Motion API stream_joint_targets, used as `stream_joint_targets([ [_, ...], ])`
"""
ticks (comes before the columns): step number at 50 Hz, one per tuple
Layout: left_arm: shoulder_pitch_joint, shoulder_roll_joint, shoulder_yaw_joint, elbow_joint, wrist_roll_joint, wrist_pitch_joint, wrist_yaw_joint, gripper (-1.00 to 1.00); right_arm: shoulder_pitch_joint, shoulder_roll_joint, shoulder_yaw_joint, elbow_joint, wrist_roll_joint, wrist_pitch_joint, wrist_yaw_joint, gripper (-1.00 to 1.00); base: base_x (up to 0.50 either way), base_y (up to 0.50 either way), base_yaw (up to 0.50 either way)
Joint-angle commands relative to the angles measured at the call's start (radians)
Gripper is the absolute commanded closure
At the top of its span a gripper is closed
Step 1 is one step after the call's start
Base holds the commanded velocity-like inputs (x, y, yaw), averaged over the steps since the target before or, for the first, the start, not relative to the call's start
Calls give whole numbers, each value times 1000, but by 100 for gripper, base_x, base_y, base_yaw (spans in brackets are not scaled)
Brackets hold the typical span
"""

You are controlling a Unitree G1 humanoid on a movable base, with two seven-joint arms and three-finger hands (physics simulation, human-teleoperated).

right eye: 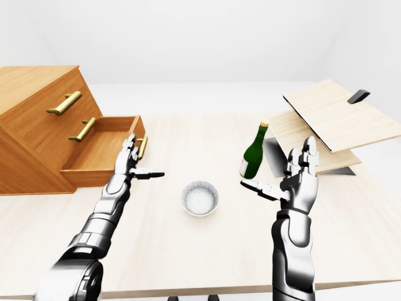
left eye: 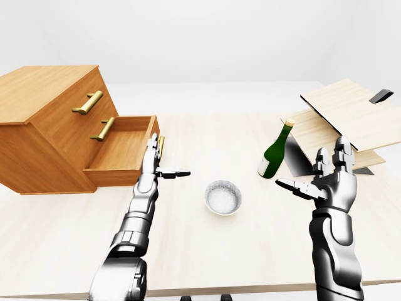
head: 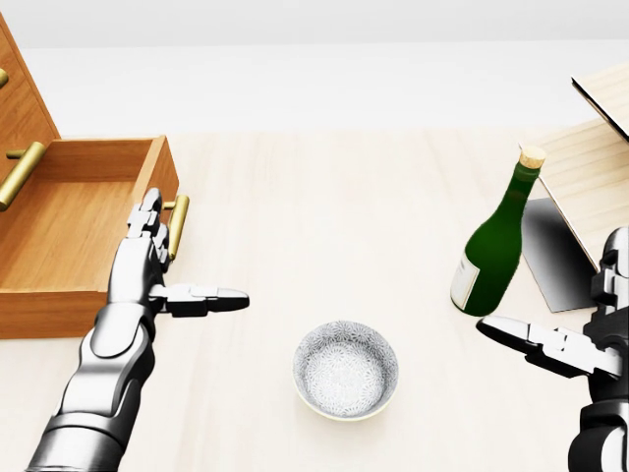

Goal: Close the bottom drawer of the cabinet.

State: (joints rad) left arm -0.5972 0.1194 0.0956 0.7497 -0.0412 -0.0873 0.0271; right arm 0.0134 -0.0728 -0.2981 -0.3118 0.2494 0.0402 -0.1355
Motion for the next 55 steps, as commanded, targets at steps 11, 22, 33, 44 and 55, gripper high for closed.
stream_joint_targets([
  [11, -152, 25, 18, 445, 4, 0, 6, -100, -2, -1, -1, -1, 0, 4, 2, -100, 0, 0, 0],
  [22, -149, 24, 23, 465, 5, 0, 4, -100, 0, -1, 1, 4, 0, 0, 4, -100, 0, 0, 0],
  [33, -155, 63, 59, 512, -9, 0, 91, -100, -3, 1, 3, 16, -1, -6, 7, -100, 0, 0, 0],
  [44, -154, 70, 63, 520, -19, 0, 115, -100, -4, -2, 4, 23, 3, -10, 6, -100, 0, 0, 0],
  [55, -157, 77, 71, 527, -29, 0, 134, -100, -5, -2, 5, 28, 2, -13, 7, -100, 0, 0, 0],
])
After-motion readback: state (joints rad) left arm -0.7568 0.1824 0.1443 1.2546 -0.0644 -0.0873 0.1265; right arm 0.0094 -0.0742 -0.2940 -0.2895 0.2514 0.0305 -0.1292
